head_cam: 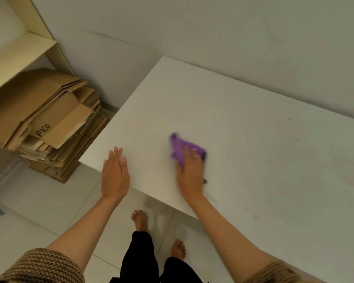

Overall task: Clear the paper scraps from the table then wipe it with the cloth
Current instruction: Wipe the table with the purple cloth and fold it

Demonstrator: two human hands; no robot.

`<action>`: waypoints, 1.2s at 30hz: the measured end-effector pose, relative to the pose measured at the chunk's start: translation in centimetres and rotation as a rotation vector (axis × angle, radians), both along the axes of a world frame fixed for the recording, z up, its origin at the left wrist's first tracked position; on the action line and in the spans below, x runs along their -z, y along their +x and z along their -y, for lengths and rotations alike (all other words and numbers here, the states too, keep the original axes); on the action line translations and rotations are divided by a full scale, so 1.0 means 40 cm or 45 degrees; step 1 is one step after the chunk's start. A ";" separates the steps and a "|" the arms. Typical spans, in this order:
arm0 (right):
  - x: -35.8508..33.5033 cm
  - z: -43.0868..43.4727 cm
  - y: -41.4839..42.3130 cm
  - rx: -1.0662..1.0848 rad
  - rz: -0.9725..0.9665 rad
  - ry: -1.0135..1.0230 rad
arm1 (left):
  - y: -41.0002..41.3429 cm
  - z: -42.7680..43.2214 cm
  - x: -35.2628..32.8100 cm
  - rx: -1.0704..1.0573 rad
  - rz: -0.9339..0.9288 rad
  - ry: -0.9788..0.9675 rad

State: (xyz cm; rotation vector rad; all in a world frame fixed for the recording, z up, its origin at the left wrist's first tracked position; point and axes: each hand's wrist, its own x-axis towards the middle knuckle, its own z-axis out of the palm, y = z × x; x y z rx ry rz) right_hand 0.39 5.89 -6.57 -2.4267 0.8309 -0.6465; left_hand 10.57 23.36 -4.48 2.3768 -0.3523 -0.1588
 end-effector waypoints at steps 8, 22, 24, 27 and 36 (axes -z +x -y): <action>0.049 -0.051 -0.046 -0.522 -0.195 -0.111 | -0.024 0.094 -0.002 0.091 -0.028 0.037; -0.060 0.275 -0.205 -0.009 -0.058 0.311 | -0.177 0.413 -0.093 0.934 0.445 -0.075; -0.073 0.232 -0.189 -0.182 -0.082 0.482 | -0.198 0.440 -0.079 0.996 0.543 0.074; -0.046 0.275 -0.217 0.125 -0.064 0.482 | -0.233 0.454 -0.022 0.866 0.330 0.371; 0.024 0.445 -0.343 0.304 -0.317 0.171 | -0.178 0.670 0.055 0.902 0.179 0.608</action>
